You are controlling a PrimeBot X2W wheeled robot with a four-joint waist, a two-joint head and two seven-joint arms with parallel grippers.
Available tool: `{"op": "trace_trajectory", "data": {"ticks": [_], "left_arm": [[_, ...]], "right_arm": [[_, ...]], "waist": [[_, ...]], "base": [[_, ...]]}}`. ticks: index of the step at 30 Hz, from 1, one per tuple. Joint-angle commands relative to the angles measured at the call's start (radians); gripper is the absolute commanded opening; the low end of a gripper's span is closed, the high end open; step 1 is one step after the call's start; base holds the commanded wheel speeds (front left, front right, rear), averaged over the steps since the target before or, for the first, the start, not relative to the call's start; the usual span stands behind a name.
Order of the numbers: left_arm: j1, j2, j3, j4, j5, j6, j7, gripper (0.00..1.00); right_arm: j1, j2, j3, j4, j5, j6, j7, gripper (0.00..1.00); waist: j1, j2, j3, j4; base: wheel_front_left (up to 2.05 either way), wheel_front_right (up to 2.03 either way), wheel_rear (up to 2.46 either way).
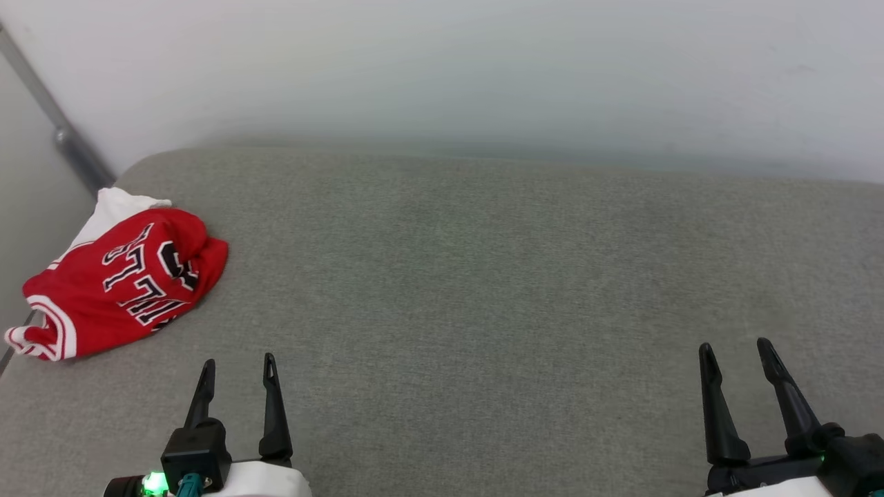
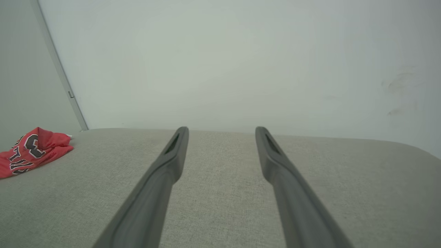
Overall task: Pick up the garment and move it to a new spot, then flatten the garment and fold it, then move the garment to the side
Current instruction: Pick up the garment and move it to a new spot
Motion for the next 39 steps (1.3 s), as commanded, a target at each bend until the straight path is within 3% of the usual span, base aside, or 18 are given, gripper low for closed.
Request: {"op": "trace_trajectory", "data": {"ticks": [1, 24, 31, 39], "left_arm": [[0.004, -0.001, 0.002, -0.004, 0.000, 0.005, -0.003, 1.00], [0.024, -0.001, 0.039, -0.009, -0.057, 0.022, -0.003, 1.00], [0.028, -0.001, 0.061, -0.006, -0.085, 0.030, -0.003, 1.00], [-0.031, 0.000, 0.110, 0.001, -0.089, 0.008, -0.003, 1.00]], "right_arm": [[0.012, -0.001, 0.000, -0.005, -0.006, 0.000, -0.002, 1.00], [0.026, -0.001, 0.016, -0.011, -0.025, 0.000, -0.002, 1.00], [0.025, -0.001, 0.026, -0.008, -0.030, 0.000, -0.002, 1.00], [0.010, -0.001, 0.026, -0.012, -0.043, 0.000, -0.002, 1.00]], "waist": [[0.0000, 0.0000, 0.000, 0.032], [0.0000, 0.0000, 0.004, 0.294], [0.0000, 0.0000, 0.006, 0.307], [0.0000, 0.0000, 0.027, 0.283]], "base": [[0.00, 0.00, 0.00], [0.00, 0.00, 0.00], [0.00, 0.00, 0.00], [0.00, 0.00, 0.00]]}}
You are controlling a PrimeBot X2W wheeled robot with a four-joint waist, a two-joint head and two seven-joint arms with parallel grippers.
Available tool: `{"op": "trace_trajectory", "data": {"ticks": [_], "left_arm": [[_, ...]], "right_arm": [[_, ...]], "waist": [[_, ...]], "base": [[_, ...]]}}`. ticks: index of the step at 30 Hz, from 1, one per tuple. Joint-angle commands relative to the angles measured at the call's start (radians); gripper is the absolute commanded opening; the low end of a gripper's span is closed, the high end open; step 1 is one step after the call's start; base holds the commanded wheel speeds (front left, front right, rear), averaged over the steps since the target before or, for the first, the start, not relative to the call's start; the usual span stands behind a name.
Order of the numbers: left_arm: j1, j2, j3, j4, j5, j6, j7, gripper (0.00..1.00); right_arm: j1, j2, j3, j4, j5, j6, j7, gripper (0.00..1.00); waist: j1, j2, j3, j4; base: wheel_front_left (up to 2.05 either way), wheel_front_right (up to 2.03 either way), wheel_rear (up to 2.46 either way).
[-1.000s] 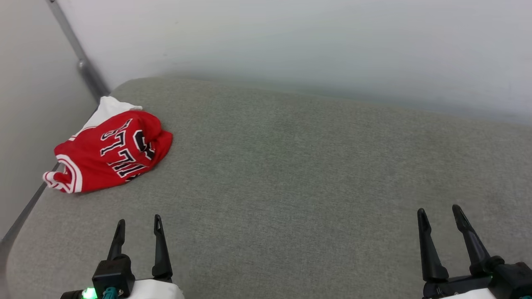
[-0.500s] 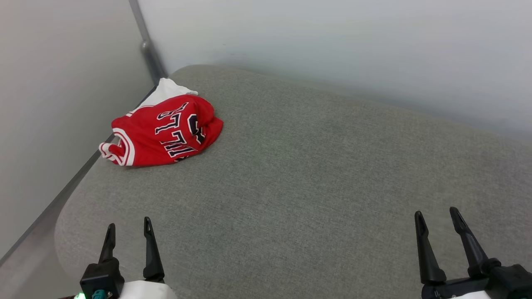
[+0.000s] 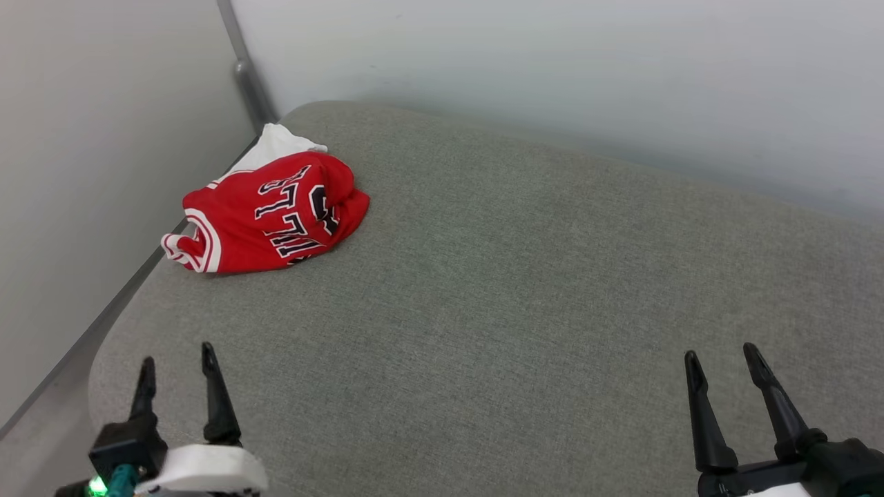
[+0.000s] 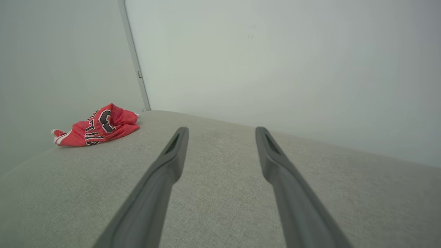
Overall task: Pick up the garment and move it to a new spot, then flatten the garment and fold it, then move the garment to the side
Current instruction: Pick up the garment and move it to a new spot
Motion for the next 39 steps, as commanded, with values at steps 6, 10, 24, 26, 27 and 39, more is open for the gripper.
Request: {"op": "trace_trajectory", "data": {"ticks": [6, 10, 24, 26, 27, 39], "left_arm": [[-0.181, 0.020, 0.110, 0.009, -0.013, -0.086, -0.003, 1.00], [-0.335, 0.054, 0.172, 0.028, -0.046, -0.153, -0.003, 1.00], [-0.895, 0.303, 0.212, 0.322, -0.196, -0.254, 0.033, 1.00], [-0.956, 0.346, 0.198, 0.368, -0.226, -0.259, 0.051, 1.00], [-0.976, 0.370, 0.181, 0.394, -0.235, -0.259, 0.071, 1.00], [-1.074, 0.590, -0.133, 0.553, -0.533, -0.259, 0.420, 1.00]], "right_arm": [[-0.036, -0.001, -0.011, -0.020, -0.038, 0.000, -0.002, 1.00], [-0.073, -0.001, -0.019, -0.035, -0.074, 0.000, -0.002, 1.00], [-0.215, -0.001, -0.061, -0.133, -0.190, 0.000, -0.002, 1.00], [-0.221, -0.001, -0.066, -0.152, -0.199, 0.000, -0.002, 1.00], [-0.224, -0.001, -0.066, -0.161, -0.203, 0.000, -0.002, 1.00], [-0.265, -0.001, -0.066, -0.246, -0.240, 0.000, -0.002, 1.00]], "waist": [[0.0000, 0.0000, 0.080, -0.030], [0.0000, 0.0000, 0.158, -0.052], [0.0000, 0.0000, 0.437, -0.126], [0.0000, 0.0000, 0.461, -0.130], [0.0000, 0.0000, 0.472, -0.133], [0.0000, 0.0000, 0.567, -0.163]], "base": [[0.00, 0.00, 0.00], [0.00, 0.00, 0.00], [0.00, 0.00, 0.00], [0.00, 0.00, 0.00], [0.00, 0.00, 0.00], [0.00, 0.00, 0.00]]}}
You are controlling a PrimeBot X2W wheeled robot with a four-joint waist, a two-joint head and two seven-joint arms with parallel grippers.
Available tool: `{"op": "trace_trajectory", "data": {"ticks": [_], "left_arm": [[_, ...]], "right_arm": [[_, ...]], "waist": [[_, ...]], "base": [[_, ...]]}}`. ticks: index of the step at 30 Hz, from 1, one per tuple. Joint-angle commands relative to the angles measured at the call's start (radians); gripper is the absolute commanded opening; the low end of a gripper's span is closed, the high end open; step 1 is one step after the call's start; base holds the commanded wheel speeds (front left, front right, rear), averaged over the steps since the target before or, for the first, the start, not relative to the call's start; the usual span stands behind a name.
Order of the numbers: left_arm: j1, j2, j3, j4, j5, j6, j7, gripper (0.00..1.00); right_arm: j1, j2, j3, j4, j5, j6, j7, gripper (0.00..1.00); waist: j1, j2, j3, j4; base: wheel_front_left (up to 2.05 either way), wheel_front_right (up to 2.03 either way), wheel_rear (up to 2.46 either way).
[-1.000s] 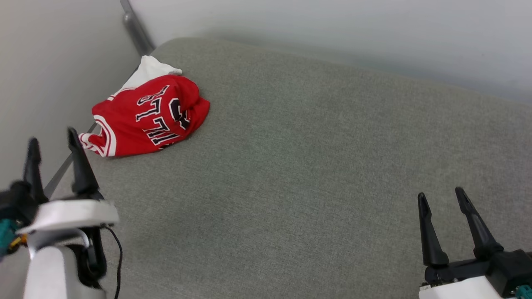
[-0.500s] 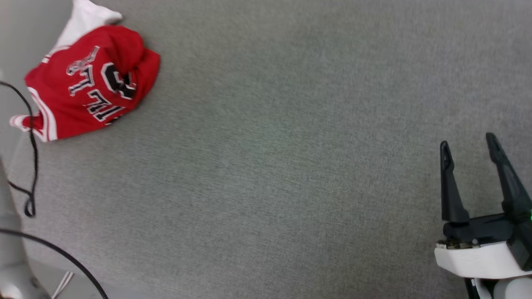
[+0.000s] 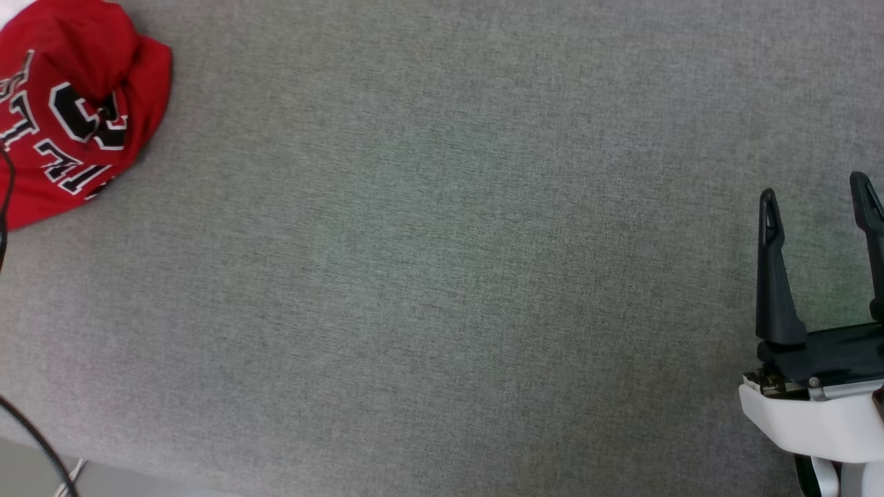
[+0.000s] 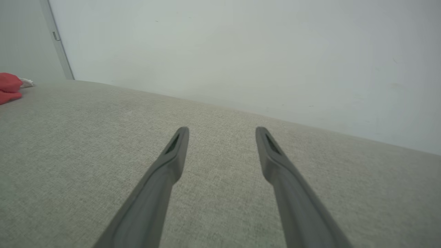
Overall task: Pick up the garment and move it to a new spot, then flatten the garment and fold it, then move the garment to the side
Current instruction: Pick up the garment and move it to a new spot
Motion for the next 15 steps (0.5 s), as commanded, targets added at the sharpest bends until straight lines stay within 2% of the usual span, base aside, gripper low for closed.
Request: {"op": "trace_trajectory", "data": {"ticks": [1, 10, 15], "left_arm": [[-0.001, 0.018, -0.019, 0.003, -0.031, 0.001, 0.034, 1.00], [0.042, 0.137, -0.201, -0.015, -0.330, 0.001, 0.348, 1.00], [0.070, 0.160, -0.293, 0.005, -0.424, 0.001, 0.484, 1.00]], "right_arm": [[-0.019, -0.001, 0.003, -0.010, 0.000, 0.000, -0.002, 1.00], [-0.026, -0.001, 0.031, -0.029, -0.013, 0.000, -0.002, 1.00], [-0.035, -0.001, 0.048, -0.031, -0.018, 0.000, -0.002, 1.00]], "waist": [[-0.0002, 0.0000, 0.012, -0.009], [-0.0002, 0.0000, 0.069, -0.033], [-0.0002, 0.0000, 0.099, -0.035]], "base": [[0.00, 0.00, 0.00], [0.00, 0.00, 0.00], [0.00, 0.00, 0.00]]}}
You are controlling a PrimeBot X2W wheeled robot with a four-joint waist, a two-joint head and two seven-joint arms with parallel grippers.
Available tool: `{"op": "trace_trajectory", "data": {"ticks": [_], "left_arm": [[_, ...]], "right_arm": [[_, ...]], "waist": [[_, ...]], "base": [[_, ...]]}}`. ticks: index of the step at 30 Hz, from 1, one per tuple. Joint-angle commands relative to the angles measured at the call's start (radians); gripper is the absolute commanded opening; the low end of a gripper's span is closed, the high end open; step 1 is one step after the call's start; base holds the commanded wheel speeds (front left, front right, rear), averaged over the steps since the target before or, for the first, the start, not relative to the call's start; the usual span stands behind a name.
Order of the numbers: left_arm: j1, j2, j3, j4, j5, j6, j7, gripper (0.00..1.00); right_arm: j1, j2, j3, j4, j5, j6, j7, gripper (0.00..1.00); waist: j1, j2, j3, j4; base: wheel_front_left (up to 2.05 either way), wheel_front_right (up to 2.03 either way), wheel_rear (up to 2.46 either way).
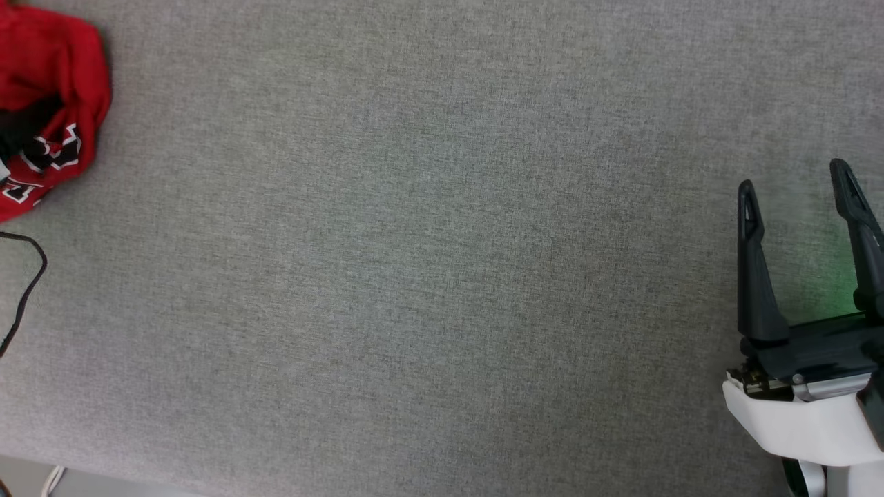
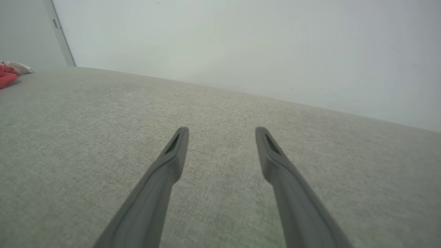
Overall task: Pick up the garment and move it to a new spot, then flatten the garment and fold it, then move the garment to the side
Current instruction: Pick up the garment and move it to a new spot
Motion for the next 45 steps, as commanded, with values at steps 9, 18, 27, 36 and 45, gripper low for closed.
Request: {"op": "trace_trajectory", "data": {"ticks": [9, 18, 27, 36, 45], "left_arm": [[0.021, -0.015, -0.106, 0.043, -0.051, 0.001, 0.005, 0.00], [-0.050, 0.092, -0.148, -0.027, -0.040, 0.001, -0.099, 0.00], [-0.150, 0.168, -0.213, -0.198, -0.009, 0.000, -0.179, 0.00], [-0.265, 0.174, -0.332, -0.404, 0.076, 0.000, -0.146, 0.00], [-0.361, 0.092, -0.459, -0.548, 0.116, 0.001, -0.099, 0.00]], "right_arm": [[-0.045, -0.002, 0.014, 0.011, 0.004, 0.000, -0.002, 1.00], [-0.024, -0.002, 0.030, 0.050, 0.041, 0.000, -0.002, 1.00], [0.000, -0.001, 0.047, 0.104, 0.123, 0.000, -0.002, 1.00], [0.044, -0.001, 0.057, 0.150, 0.211, 0.000, -0.002, 1.00], [0.070, -0.001, 0.061, 0.173, 0.252, 0.000, -0.002, 1.00]], "waist": [[-0.0001, 0.0000, 0.014, -0.006], [-0.0001, 0.0000, -0.101, -0.001], [-0.0001, 0.0000, -0.238, -0.014], [-0.0001, 0.0000, -0.358, -0.082], [-0.0001, 0.0000, -0.429, -0.194]], "base": [[0.00, 0.00, 0.00], [0.00, 0.00, 0.00], [0.00, 0.00, 0.00], [0.00, 0.00, 0.00], [0.00, 0.00, 0.00]]}}
